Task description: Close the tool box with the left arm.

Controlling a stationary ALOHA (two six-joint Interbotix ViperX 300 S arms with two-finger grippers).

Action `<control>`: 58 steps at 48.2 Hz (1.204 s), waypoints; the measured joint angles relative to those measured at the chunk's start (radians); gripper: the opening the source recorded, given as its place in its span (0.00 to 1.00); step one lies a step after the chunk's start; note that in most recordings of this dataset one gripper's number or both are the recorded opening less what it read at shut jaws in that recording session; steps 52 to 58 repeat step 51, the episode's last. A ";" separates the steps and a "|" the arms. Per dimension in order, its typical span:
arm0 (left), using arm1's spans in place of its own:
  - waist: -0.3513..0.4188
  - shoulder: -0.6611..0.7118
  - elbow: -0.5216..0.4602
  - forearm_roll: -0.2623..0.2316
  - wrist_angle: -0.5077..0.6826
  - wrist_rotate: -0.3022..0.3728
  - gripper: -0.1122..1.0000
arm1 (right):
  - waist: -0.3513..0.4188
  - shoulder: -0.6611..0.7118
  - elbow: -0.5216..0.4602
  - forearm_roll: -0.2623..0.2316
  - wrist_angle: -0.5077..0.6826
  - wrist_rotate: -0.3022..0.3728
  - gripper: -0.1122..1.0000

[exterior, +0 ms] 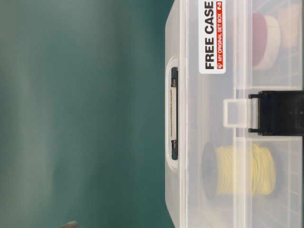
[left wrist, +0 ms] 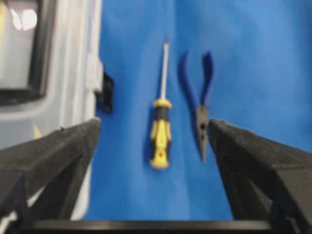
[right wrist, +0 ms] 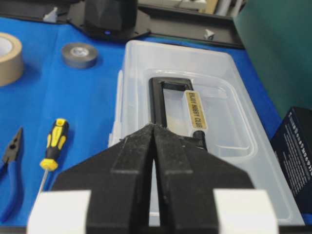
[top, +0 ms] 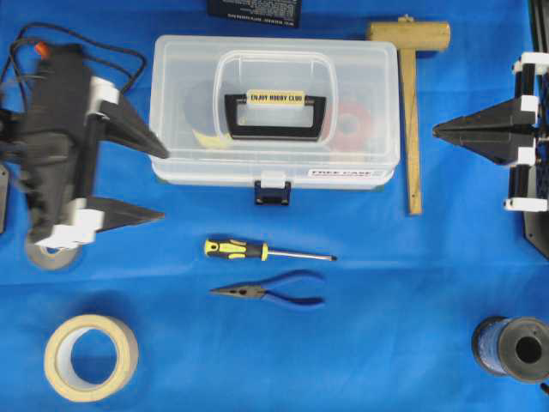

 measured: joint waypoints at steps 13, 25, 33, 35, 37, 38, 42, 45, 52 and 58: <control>0.006 -0.270 0.227 0.000 -0.264 0.069 0.89 | 0.000 -0.011 -0.002 0.002 -0.002 0.000 0.10; 0.018 -0.454 0.474 0.000 -0.494 0.078 0.89 | 0.000 -0.014 -0.002 0.000 0.000 0.000 0.10; 0.034 -0.540 0.611 -0.003 -0.600 0.078 0.89 | 0.000 -0.014 -0.002 0.002 0.000 0.000 0.10; 0.035 -0.557 0.643 -0.002 -0.617 0.078 0.89 | 0.000 -0.015 -0.002 0.000 0.000 0.000 0.10; 0.035 -0.571 0.670 -0.003 -0.630 0.078 0.89 | 0.000 -0.014 -0.002 0.000 0.000 0.000 0.10; 0.035 -0.578 0.686 -0.003 -0.640 0.078 0.89 | 0.000 -0.015 -0.002 0.000 0.002 0.000 0.10; 0.035 -0.601 0.742 -0.005 -0.663 0.078 0.89 | 0.000 -0.015 -0.002 0.000 0.000 0.000 0.10; 0.035 -0.604 0.767 -0.005 -0.670 0.078 0.89 | 0.000 -0.014 -0.002 0.000 0.000 0.000 0.10; 0.037 -0.606 0.790 -0.005 -0.675 0.078 0.89 | 0.000 -0.015 -0.002 0.000 0.000 0.000 0.10; 0.037 -0.606 0.790 -0.005 -0.675 0.078 0.89 | 0.000 -0.015 -0.002 0.000 0.000 0.000 0.10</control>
